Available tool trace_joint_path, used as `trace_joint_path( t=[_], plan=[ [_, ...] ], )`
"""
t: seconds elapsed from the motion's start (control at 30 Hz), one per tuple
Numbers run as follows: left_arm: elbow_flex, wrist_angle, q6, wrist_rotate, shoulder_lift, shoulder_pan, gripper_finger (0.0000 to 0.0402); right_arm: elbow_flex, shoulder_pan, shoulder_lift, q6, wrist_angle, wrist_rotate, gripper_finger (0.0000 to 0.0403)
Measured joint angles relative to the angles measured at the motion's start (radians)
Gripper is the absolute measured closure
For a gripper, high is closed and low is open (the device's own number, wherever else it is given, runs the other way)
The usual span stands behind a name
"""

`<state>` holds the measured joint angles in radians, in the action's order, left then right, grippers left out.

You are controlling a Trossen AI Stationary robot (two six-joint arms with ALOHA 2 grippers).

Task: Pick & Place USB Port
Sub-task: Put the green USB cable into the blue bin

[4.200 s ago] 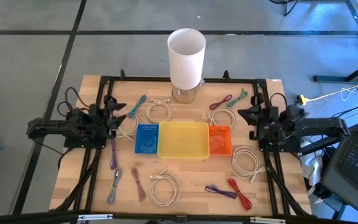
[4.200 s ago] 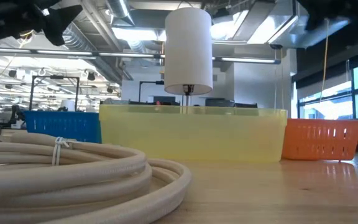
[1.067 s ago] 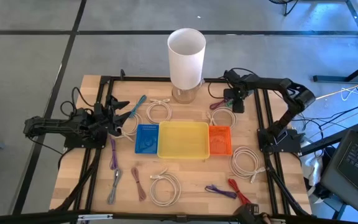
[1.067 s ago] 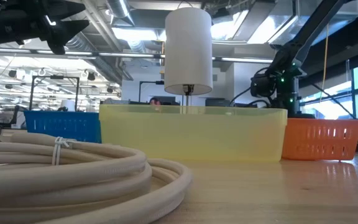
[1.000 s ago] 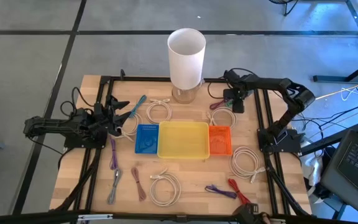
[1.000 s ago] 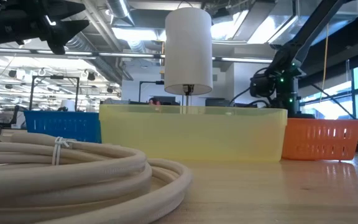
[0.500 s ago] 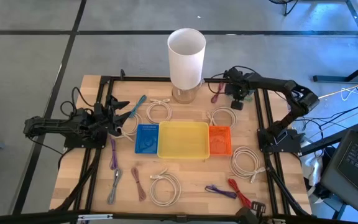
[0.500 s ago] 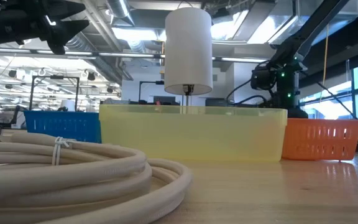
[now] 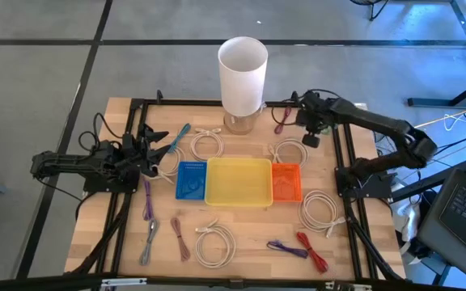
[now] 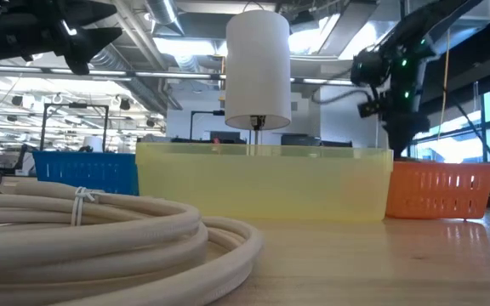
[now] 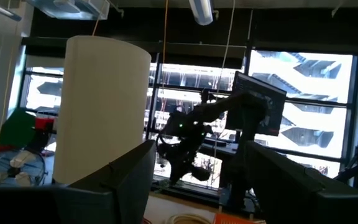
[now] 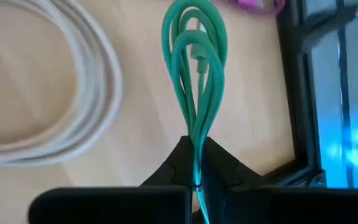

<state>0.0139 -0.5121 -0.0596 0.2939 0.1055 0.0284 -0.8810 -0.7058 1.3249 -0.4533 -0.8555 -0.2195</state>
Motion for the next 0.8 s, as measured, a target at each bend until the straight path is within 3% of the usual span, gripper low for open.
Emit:
trace_joint_path(
  t=[0.17, 0.57, 0.8],
  plan=[
    [0.0, -0.001, -0.131, -0.002, 0.0, 0.0, 0.0162, 0.0, 0.096, -0.103, 0.041, -0.002, 0.054, 0.0392],
    [0.0, -0.002, -0.19, -0.006, 0.0, 0.0, 0.0162, -0.021, 0.349, -0.191, 0.078, 0.044, 0.015, 0.0393],
    [0.0, -0.014, -0.19, 0.126, 0.0, 0.0, 0.0162, -0.103, 0.499, -0.188, 0.08, 0.12, 0.002, 0.0393]
  ],
)
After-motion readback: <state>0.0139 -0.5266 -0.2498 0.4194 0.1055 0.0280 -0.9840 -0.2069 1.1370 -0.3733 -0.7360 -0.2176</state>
